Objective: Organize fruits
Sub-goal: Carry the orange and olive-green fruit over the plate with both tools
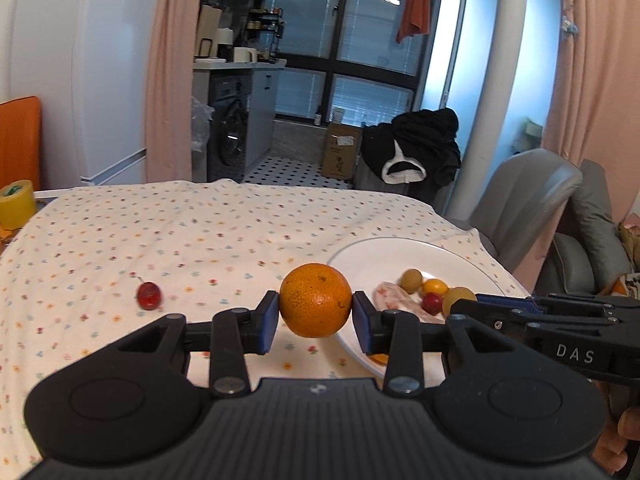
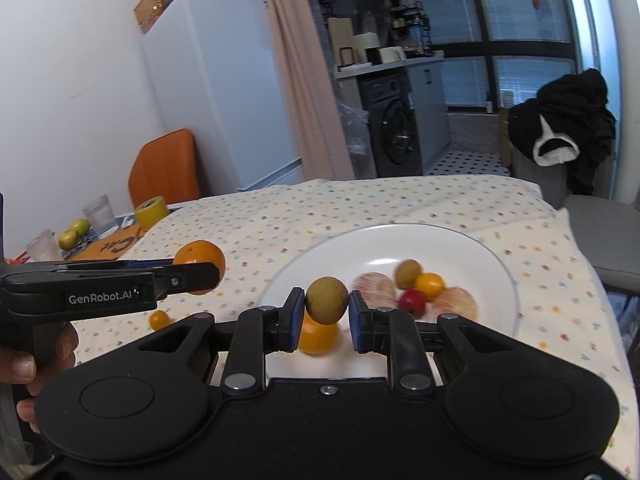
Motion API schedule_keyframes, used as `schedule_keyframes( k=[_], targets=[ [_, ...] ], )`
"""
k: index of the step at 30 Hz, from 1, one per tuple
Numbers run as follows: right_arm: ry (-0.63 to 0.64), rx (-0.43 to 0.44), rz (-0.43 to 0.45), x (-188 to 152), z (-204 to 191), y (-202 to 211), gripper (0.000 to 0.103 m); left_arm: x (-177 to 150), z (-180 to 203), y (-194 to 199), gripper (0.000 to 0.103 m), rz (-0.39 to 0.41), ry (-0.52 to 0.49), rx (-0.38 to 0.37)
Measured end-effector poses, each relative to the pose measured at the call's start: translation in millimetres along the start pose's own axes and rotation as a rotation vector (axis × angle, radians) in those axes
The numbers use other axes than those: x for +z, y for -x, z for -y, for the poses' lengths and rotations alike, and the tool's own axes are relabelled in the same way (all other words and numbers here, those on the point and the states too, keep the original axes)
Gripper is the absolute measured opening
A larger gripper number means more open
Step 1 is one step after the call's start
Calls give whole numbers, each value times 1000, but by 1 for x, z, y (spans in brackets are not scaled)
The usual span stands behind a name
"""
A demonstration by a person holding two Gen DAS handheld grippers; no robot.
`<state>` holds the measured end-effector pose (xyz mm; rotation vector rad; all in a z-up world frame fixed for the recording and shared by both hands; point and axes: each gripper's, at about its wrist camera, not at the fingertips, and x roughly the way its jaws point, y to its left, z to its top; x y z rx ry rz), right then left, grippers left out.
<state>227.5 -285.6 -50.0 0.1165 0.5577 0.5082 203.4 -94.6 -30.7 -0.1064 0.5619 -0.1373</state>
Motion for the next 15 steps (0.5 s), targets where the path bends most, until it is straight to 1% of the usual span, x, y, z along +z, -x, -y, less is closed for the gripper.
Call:
schedule_keyframes(
  k=[9,15],
  targets=[
    [-44,-50,-5,-12,24,11,22,-2,14,-17,38,-27,-14,-35],
    [-62,-65,-10,-16,34,16,23,-1,22,-30,38,-40,-23,-53]
  ],
)
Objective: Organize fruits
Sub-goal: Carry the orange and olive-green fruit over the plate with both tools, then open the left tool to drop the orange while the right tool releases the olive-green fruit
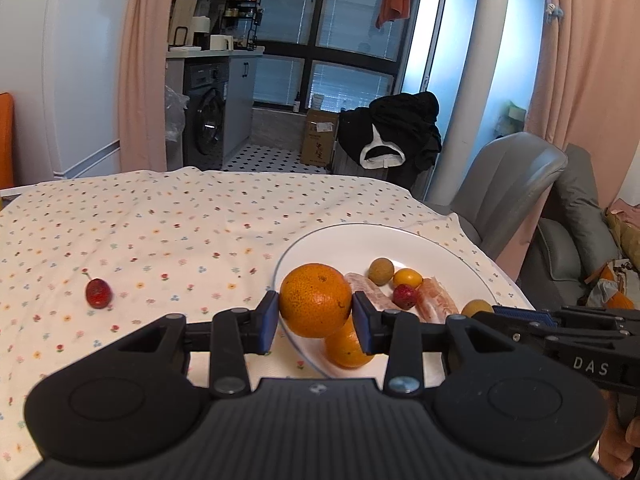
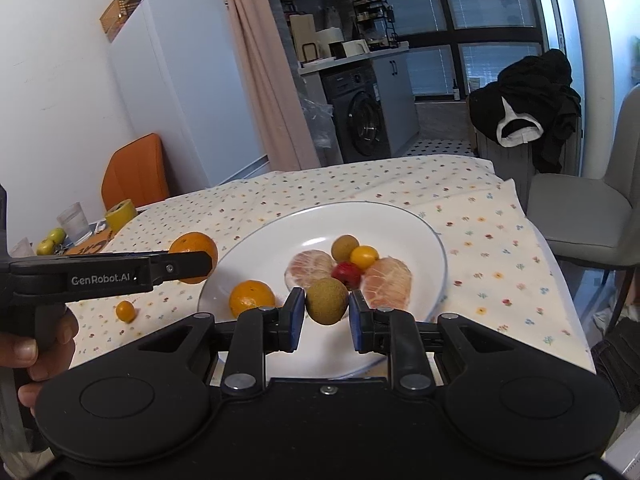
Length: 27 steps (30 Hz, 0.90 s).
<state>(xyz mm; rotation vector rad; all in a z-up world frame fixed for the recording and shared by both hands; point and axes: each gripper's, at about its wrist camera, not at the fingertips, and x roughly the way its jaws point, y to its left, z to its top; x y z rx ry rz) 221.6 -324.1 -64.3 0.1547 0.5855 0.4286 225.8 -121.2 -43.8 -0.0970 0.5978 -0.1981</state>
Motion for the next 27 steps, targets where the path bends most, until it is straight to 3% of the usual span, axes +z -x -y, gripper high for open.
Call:
schedule_keyframes(
  k=[6,18,27],
  targets=[
    [1,17,4,-1,-1,0,31,2,0,-8,38,-20,2,-12],
    [-28,21,17,4,0,-3,33,1,-18,5,42,-16,28,20],
    [0,70,13,8,-26,-16,44,-1,-45,26,53,0,45,77]
  ],
)
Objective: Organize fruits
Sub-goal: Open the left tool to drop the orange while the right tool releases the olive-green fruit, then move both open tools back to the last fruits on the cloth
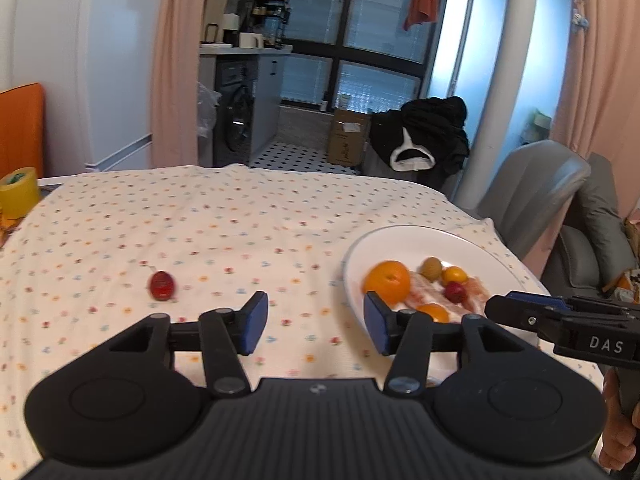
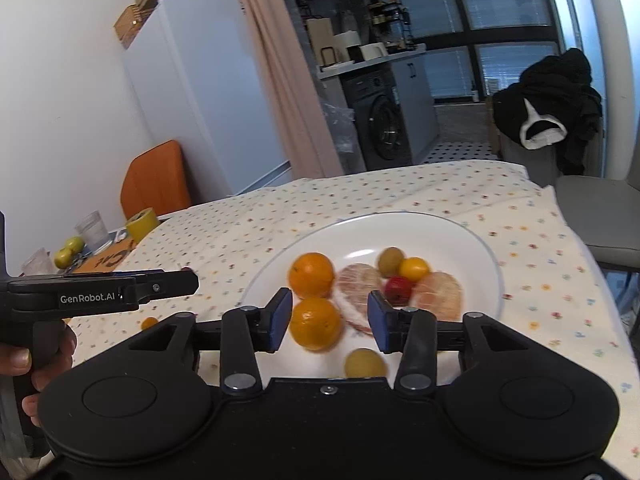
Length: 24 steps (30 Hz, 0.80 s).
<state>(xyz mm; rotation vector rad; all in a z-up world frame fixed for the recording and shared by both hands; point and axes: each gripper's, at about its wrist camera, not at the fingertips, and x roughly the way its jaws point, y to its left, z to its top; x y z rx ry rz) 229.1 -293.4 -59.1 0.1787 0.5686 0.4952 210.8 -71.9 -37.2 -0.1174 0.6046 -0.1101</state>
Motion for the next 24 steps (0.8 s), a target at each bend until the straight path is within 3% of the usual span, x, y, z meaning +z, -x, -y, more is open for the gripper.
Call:
schedule_keyframes(
  k=[5,10,24],
  targets=[
    [25,25,-5,3,-16,-6,50,0,-17,6,56,4,22,31],
    [44,49,-7,6,-29,-14,57,-3,-30,14,69,12,28,75],
    [102,122,-35,7,-62,-31,85,-25,-57,15,70,-29,55,131]
  ],
)
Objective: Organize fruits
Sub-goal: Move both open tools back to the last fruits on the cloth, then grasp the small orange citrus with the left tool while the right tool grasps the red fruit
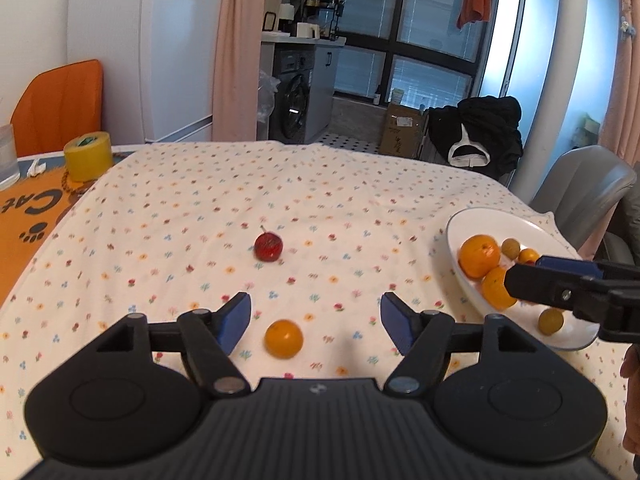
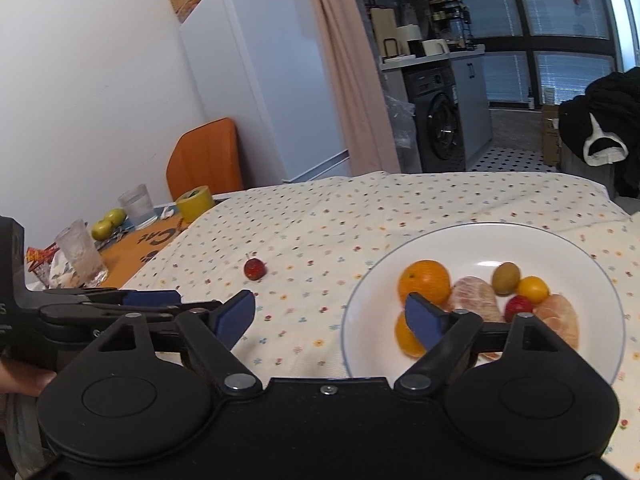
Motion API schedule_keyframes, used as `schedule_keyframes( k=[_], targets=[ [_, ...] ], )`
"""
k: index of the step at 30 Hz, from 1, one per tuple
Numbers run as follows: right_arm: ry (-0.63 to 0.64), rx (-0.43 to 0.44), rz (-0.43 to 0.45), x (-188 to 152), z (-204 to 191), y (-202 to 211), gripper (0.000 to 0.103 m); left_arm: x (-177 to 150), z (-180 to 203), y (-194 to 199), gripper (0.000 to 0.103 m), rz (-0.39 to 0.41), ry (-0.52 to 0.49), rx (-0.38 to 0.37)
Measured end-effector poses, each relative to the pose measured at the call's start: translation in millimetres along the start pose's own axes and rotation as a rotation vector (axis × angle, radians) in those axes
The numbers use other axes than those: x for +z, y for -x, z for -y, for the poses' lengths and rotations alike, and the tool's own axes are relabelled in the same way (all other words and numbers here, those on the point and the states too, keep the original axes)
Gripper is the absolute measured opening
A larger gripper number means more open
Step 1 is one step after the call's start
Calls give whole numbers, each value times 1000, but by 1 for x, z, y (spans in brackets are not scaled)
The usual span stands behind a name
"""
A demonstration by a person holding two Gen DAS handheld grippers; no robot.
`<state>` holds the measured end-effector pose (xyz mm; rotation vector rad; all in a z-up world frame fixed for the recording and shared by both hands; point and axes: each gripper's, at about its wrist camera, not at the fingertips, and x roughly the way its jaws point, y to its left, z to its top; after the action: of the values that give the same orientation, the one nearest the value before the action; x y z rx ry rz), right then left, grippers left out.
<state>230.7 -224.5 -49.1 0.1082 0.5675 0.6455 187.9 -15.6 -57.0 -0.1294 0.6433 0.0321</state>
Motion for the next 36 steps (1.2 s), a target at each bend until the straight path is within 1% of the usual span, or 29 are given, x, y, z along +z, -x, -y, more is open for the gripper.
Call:
schedule_keyframes(
  k=[1,3,4,7,12,15,17,18,19,23,25,29,31,33,36],
  targets=[
    [5,5,-5,0,-2,-1,86,-1,0,-1,70,-5,-1,4],
    [15,13,-10,1,-6,-4,93,-5,-1,-3,70,-9,2,3],
    [20,16,-10,1,-8,-6,94,-6,-2,-4,70,-14,6,3],
    [40,21,-7,3,-14,-10,95,-10,-6,-9,67,-31,20,5],
    [51,33,-28,5,-20,-21,96,-14,-11,-15,66,-41,31,2],
    [48,38,-41,6,-22,-29,96,-15,-14,-18,63,-42,41,-1],
    [53,40,-47,7,-25,-35,97,-15,-16,-21,53,-48,45,-6],
    [55,38,-50,8,-26,-38,97,-16,-16,-24,36,-59,36,-10],
    [57,36,-54,7,-27,-41,97,-17,-16,-27,22,-80,24,-8],
    [66,60,-72,9,-33,-54,97,-15,-27,-23,22,-53,56,-20],
    [80,67,-77,10,-38,-60,97,-13,-33,-20,22,-31,58,4],
    [109,84,-87,13,-50,-73,97,-9,-49,-18,22,-29,93,14],
    [124,98,-96,15,-54,-80,94,-9,-56,-17,22,-26,107,25],
    [140,105,-108,18,-60,-88,89,-8,-61,-17,22,-26,119,32],
    [154,117,-120,22,-67,-99,86,-6,-69,-16,22,-16,132,43]
  ],
)
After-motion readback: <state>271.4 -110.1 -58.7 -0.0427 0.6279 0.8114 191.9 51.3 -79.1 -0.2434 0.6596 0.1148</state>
